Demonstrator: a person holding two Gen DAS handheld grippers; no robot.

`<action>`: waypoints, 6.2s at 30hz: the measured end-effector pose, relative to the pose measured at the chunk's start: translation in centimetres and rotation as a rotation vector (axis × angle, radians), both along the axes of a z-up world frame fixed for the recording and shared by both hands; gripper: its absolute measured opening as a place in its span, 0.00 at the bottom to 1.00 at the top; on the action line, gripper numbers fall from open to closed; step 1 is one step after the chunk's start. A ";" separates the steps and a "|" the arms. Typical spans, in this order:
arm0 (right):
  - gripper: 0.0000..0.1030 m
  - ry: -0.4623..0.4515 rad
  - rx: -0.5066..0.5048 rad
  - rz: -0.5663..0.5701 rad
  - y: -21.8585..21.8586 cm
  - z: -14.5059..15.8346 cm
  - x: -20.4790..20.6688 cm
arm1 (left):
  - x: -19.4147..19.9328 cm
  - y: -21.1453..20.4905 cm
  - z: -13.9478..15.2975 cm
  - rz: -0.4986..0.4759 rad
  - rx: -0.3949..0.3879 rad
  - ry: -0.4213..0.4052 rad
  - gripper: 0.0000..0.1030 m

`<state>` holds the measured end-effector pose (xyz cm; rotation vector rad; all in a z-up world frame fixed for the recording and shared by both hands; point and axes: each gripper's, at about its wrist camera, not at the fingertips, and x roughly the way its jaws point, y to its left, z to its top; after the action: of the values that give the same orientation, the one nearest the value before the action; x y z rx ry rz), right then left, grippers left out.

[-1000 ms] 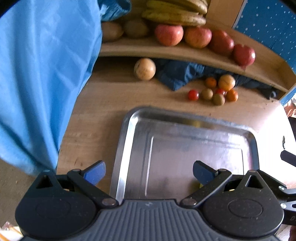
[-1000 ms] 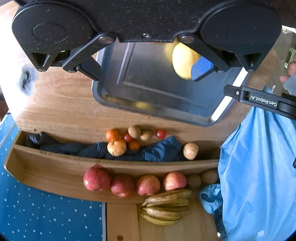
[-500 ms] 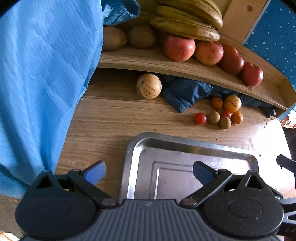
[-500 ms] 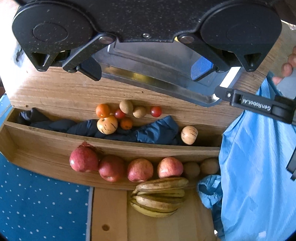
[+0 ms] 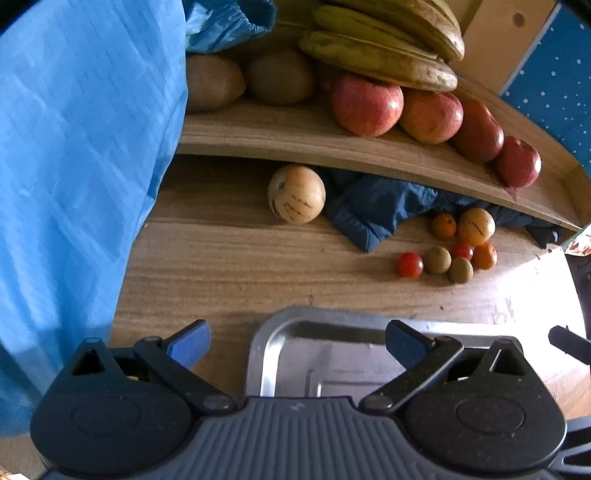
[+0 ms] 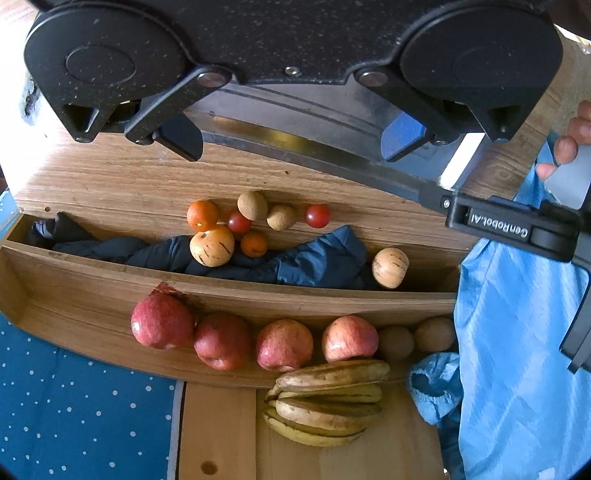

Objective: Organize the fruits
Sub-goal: 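Withdraw both tools from the tray toward the small fruits, then grasp the striped round fruit with left tool while right grasps red tomato, then carry the striped fruit and red tomato over the steel tray, then lower into the tray and open the left tool while the right tool opens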

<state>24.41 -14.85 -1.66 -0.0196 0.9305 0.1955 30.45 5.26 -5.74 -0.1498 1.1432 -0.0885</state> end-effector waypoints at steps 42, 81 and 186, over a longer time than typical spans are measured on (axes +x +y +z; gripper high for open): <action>0.57 0.174 0.167 -0.009 2.6 -5.9 9.6 | 9.3 1.4 -2.0 0.037 -0.038 -0.028 0.87; 0.26 0.155 0.120 -0.042 3.7 -7.4 11.6 | 9.8 2.2 -3.6 0.065 -0.139 -0.035 0.50; 0.26 0.165 0.071 0.527 5.8 -4.2 -8.4 | -14.9 -0.1 -1.6 0.229 -0.123 0.015 0.50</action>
<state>15.98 -9.07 -5.86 -0.1865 1.0693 0.7275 15.50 5.14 -7.33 -0.3901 1.1289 0.0461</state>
